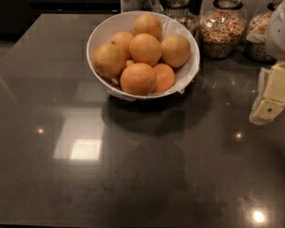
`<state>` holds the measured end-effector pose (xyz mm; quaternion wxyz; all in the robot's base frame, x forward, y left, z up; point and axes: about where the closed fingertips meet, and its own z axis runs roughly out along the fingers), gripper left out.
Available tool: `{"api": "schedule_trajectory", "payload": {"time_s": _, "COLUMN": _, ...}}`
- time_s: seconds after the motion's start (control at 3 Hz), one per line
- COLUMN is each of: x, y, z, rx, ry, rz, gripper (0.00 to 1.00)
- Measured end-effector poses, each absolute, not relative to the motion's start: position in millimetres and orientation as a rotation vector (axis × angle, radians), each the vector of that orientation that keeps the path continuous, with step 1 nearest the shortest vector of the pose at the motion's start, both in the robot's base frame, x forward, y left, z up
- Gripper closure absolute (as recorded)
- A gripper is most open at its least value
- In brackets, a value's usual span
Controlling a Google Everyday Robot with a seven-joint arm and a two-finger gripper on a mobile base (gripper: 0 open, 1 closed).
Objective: Pick orange from white bowl
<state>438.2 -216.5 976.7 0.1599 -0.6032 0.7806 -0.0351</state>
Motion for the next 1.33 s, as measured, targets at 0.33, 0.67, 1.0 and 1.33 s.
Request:
{"api": "schedule_trajectory", "payload": {"time_s": 0.33, "x": 439, "y": -216, "z": 977, "rx": -1.722, "ry": 2.228, "rz": -0.101, "gripper": 0.0}}
{"api": "schedule_trajectory", "payload": {"time_s": 0.67, "x": 457, "y": -208, "z": 976, "rx": -1.717, "ry": 2.194, "rz": -0.079, "gripper": 0.0}}
{"api": "schedule_trajectory", "payload": {"time_s": 1.0, "x": 485, "y": -189, "z": 985, "rx": -1.732, "ry": 2.104, "rz": -0.072, "gripper": 0.0}}
{"api": "schedule_trajectory", "payload": {"time_s": 1.33, "x": 514, "y": -171, "z": 993, "rx": -1.743, "ry": 2.015, "rz": -0.072, "gripper": 0.0}}
